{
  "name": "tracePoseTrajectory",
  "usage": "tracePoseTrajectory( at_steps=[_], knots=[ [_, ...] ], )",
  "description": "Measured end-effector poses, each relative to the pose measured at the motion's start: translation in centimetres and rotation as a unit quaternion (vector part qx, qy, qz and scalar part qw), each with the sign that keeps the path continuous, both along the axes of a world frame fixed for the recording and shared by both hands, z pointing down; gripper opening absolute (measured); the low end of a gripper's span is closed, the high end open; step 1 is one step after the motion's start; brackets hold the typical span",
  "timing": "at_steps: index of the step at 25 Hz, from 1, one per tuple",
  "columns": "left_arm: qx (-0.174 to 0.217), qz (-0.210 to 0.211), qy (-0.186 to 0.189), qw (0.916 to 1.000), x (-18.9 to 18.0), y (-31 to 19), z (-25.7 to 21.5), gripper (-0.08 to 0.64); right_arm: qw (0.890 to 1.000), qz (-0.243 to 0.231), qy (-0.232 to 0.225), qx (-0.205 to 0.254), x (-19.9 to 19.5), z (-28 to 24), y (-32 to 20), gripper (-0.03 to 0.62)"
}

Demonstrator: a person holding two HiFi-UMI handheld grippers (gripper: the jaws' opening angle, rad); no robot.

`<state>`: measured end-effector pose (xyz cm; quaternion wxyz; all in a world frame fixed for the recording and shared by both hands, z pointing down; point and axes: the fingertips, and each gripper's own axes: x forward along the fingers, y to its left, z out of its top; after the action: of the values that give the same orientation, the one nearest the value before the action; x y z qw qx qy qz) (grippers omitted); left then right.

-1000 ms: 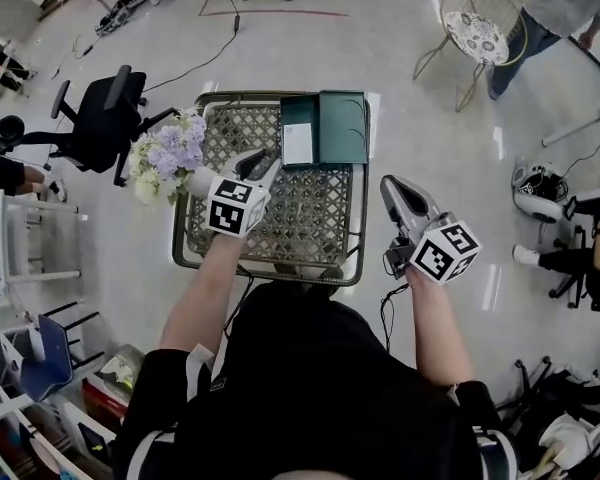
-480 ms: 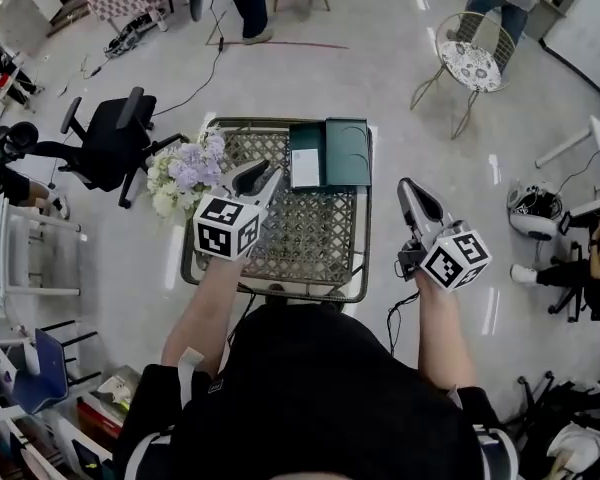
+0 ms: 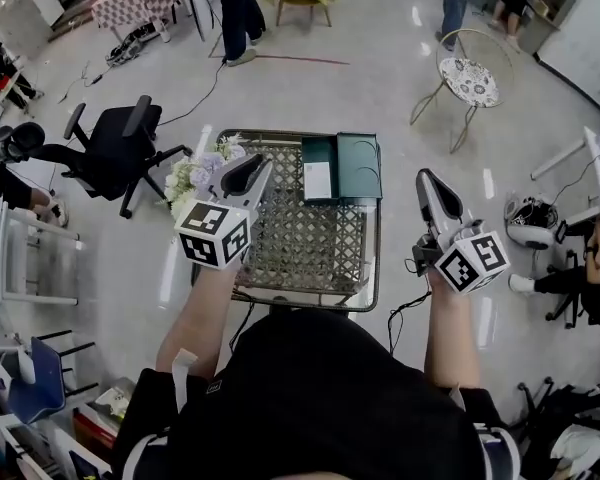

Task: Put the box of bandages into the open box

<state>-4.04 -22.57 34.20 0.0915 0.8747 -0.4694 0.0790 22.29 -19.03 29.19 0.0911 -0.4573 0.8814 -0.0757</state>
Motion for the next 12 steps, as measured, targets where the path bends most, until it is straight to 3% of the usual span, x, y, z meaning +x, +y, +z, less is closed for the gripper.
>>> tracePoseTrajectory(
  at_steps=[12],
  knots=[
    [0.015, -0.024, 0.019, 0.9994, -4.4, -0.7, -0.8, 0.031, 1.0, 0.003, 0.017, 0.005, -4.0, -0.3, -0.6, 0.008]
  ],
)
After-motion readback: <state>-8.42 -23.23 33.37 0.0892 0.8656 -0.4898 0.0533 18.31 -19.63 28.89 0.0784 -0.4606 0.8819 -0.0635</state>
